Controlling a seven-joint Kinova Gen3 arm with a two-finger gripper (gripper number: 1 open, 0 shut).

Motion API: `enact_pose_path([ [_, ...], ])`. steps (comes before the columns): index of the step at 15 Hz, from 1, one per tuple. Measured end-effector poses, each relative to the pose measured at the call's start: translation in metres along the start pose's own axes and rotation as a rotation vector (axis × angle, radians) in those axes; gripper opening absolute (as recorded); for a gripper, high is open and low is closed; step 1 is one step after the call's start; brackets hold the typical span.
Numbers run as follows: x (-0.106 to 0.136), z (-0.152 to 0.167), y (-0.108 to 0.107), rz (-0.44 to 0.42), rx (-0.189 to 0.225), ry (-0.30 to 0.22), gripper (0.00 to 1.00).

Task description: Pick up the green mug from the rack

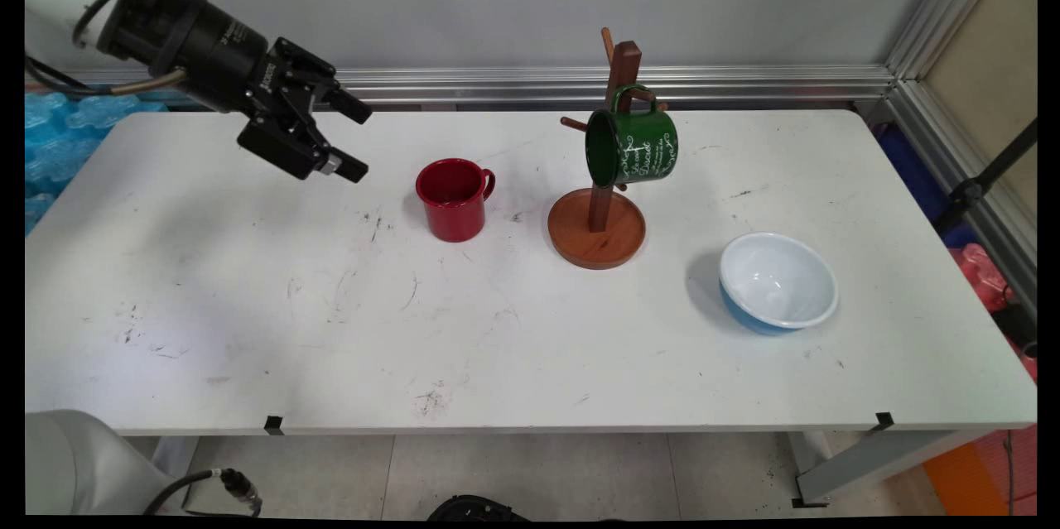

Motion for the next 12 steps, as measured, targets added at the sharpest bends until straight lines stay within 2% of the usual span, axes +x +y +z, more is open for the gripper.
enact_pose_path([
  [7,0.016,0.020,0.016,-0.111,0.000,0.053,1.00],
  [12,0.032,0.050,0.027,-0.163,-0.004,0.083,1.00],
])
